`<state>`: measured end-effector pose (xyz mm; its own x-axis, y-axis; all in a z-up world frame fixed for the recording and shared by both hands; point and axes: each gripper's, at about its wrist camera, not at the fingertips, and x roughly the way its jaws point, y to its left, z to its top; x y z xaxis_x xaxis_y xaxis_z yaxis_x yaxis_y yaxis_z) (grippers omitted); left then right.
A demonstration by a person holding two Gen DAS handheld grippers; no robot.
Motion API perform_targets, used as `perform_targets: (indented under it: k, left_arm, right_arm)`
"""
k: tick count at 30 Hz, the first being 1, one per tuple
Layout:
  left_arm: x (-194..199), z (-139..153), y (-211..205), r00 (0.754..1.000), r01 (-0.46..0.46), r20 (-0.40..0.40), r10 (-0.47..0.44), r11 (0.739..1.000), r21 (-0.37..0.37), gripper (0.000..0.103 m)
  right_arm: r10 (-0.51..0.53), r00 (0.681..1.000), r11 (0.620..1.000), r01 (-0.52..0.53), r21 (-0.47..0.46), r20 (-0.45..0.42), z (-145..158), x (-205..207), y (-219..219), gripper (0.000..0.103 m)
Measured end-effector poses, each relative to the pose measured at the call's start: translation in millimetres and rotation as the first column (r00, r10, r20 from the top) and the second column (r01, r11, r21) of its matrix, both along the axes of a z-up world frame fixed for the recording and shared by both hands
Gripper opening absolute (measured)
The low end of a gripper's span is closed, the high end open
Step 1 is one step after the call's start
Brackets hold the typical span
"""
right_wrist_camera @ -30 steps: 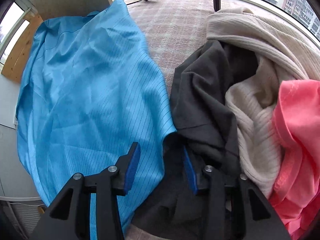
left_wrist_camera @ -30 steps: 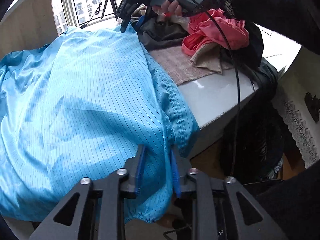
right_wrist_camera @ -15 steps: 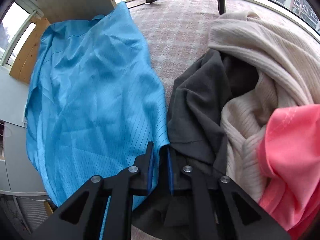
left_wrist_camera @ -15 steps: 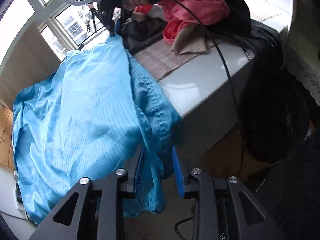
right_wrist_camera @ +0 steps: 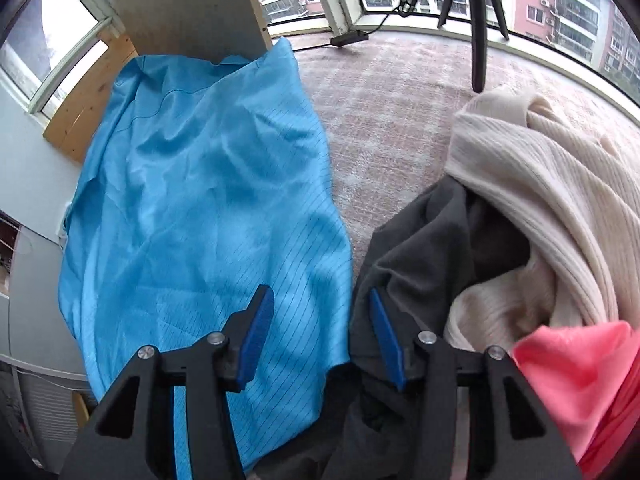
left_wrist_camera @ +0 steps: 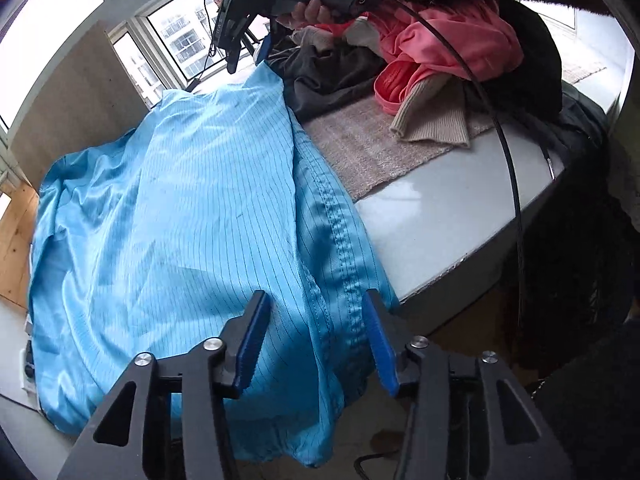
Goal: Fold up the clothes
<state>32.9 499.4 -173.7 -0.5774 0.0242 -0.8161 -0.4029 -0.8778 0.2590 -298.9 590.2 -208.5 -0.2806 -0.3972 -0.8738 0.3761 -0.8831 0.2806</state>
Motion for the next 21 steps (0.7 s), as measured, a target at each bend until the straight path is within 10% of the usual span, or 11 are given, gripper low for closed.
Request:
perform_targets:
  k: [7, 10, 15, 18, 21]
  left_arm:
    - [-7, 4, -19, 0.995, -0.051, 0.094, 0.039, 0.990, 0.129, 0.001]
    - [-11, 10, -30, 0.990, -0.083, 0.125, 0.059, 0.977, 0.199, 0.001]
    - [-6, 17, -32, 0.992, -0.047, 0.122, 0.013, 0.960, 0.277, 0.001]
    - [-11, 10, -25, 0.992, -0.031, 0.125, 0.004, 0.977, 0.212, 0.008]
    - [-14, 13, -23, 0.994, -0.050, 0.104, 0.031, 0.980, 0.191, 0.031]
  right_arm:
    - [0.123, 0.990, 0.981, -0.133, 0.141, 0.075, -27, -2, -20, 0.049]
    - [0.125, 0.988, 0.981, -0.137, 0.138, 0.088, -26, -2, -17, 0.018]
    - [0.073, 0.993, 0.997, -0.074, 0.012, 0.091, -5, -14, -5, 0.006]
    - [0.130, 0.991, 0.990, -0.131, 0.059, 0.026, 10, -13, -17, 0.008]
    - [0.177, 0.981, 0.980, -0.183, 0.078, 0.078, 3, -17, -32, 0.047]
